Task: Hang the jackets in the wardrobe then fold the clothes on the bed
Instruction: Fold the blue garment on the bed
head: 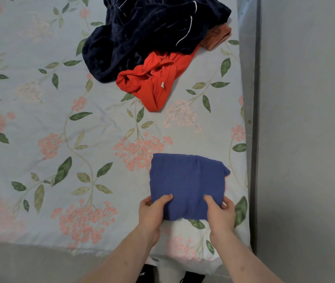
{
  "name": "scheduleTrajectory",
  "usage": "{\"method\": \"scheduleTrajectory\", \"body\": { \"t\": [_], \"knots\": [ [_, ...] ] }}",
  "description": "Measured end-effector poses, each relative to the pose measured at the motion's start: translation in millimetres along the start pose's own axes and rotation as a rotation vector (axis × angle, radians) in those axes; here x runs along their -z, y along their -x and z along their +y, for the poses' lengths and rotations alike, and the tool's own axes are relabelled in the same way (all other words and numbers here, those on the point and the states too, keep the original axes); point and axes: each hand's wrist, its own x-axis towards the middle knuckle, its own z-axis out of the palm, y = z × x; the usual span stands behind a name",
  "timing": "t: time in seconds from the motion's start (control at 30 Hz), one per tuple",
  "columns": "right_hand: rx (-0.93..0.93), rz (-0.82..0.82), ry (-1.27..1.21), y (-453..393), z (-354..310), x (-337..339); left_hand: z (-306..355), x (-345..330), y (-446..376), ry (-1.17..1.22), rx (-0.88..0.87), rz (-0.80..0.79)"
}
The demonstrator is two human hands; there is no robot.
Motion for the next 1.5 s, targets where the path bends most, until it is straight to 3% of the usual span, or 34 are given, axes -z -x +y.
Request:
{"method": "scheduleTrajectory", "body": {
  "t": [0.2, 0.33, 0.43, 0.57, 0.8, 0.97, 1.1, 1.37, 1.5],
  "knots": [
    [-0.251, -0.243, -0.109, -12.0, -12.1, -0.7, 13.2, -2.9, 0.3, 0.002, 0.002, -0.076],
    [0.111, -0.048, 0.309, -14.0, -19.2, 9.7, 19.0, 10.0, -3.8, -0.319, -0.152, 0.041],
    [0.319, -0.059, 0.304, -15.9, -30.6, 10.6, 35.4, 9.9, -1.9, -0.392, -0.386, 0.118],
    [0.278, -0.228, 0.276, -30.2, -45.2, -2.9, 56.7, -2.1, -6.1, -0.389, -0.44, -0.048],
    [0.24, -0.383, 0.348, -45.7, -53.3, -18.3, 74.9, -23.4, -15.7, -0.528, -0.364, -0.294],
    [0.213, -0.442, 0.293, -22.9, -53.6, -15.6, 70.3, -10.6, 1.4, -0.527, -0.411, -0.253],
    [0.277, -0.433, 0.256, 27.4, -64.6, -5.7, 73.9, 17.6, 48.0, -0.447, -0.451, -0.207],
    [0.398, -0.497, 0.377, 183.2, -114.0, 42.9, 97.6, 80.0, 219.3, -0.382, -0.521, -0.099],
    [0.49, -0.606, 0.397, 262.8, -143.4, 71.5, 100.0, 109.2, 314.7, -0.293, -0.605, 0.001]
  ]
}}
